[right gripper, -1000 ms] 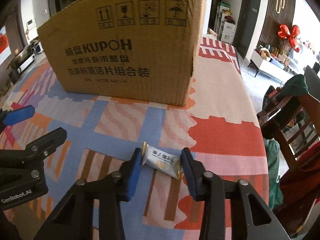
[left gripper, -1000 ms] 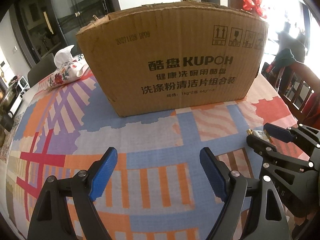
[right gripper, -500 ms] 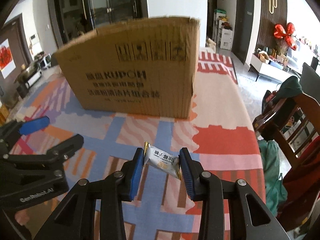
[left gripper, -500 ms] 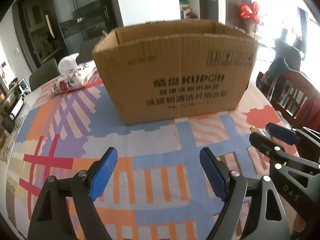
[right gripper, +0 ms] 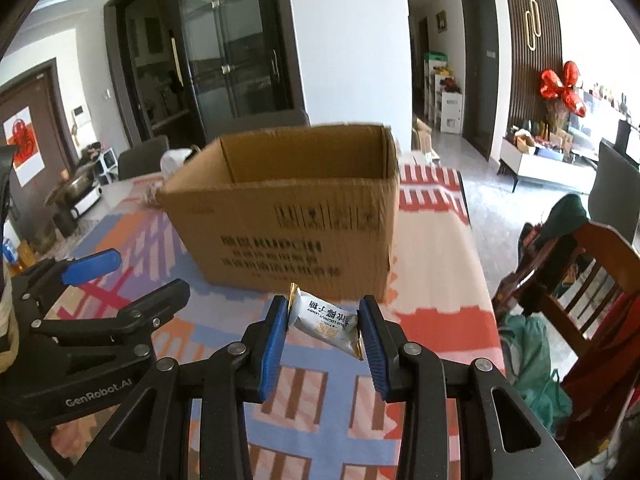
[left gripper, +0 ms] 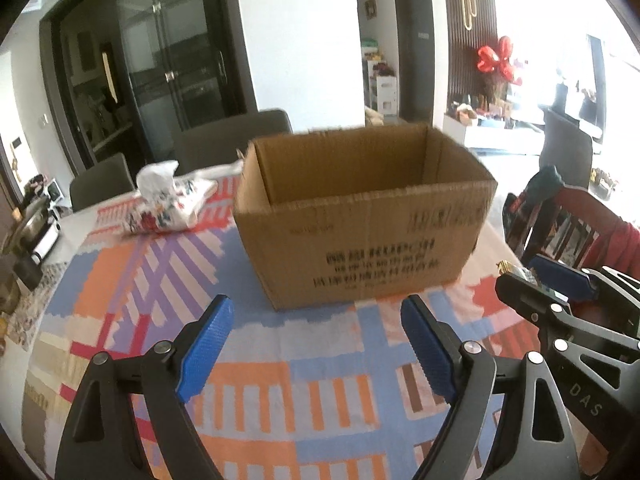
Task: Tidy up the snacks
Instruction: 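Carry the white packet over the box and open the right gripper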
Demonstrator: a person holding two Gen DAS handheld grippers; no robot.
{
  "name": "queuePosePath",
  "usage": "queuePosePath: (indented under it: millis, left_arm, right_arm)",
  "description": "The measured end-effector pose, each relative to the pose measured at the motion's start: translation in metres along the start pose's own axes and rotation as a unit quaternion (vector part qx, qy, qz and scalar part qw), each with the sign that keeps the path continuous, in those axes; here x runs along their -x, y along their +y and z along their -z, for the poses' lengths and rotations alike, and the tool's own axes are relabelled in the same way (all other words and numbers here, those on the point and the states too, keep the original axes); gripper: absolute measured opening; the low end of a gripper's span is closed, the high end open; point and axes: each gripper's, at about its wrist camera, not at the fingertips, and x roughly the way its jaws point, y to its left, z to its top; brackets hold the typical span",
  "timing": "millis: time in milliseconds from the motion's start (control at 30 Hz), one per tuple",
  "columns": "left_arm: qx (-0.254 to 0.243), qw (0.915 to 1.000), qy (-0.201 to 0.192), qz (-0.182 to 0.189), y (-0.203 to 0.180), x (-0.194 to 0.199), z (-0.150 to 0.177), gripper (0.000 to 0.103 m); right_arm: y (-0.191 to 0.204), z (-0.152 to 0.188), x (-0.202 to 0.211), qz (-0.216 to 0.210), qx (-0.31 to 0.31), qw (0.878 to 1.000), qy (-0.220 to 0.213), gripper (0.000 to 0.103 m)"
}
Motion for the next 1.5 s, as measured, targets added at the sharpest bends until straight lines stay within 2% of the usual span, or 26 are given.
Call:
queuePosePath:
  millis: [367,767,1167,1367,1500]
  left_arm:
    - [-0.02,0.9993,-0.031,-0.007,0.014,0.011,-0.047,0.089]
    - [-0.022,0.9994,-0.023,-0.012,0.041,-0.004,-0.09,0.091]
    - [-0.015,0.9995,0.012,-0.023,0.064,-0.04,-0.121,0.091]
    - [-0.011,0.9991,0.03,-0.027,0.066,-0.057,-0.127,0.091]
    - [-0.008,0.9987,0.04,-0.03,0.066,-0.064,-0.127,0.091]
  right_arm:
    - [0.008,-0.047,0.009,-0.003,0.018,0.999,-0.038,0.038]
    - [0.022,-0.102,-0.012,0.0,0.049,0.998,-0.03,0.038]
    - [0.038,-0.145,-0.059,0.022,0.087,0.996,0.017,0.038]
    - [0.031,-0.155,-0.091,0.023,0.074,0.994,0.072,0.038]
    - [0.025,-0.152,-0.105,0.038,0.067,0.992,0.098,0.041]
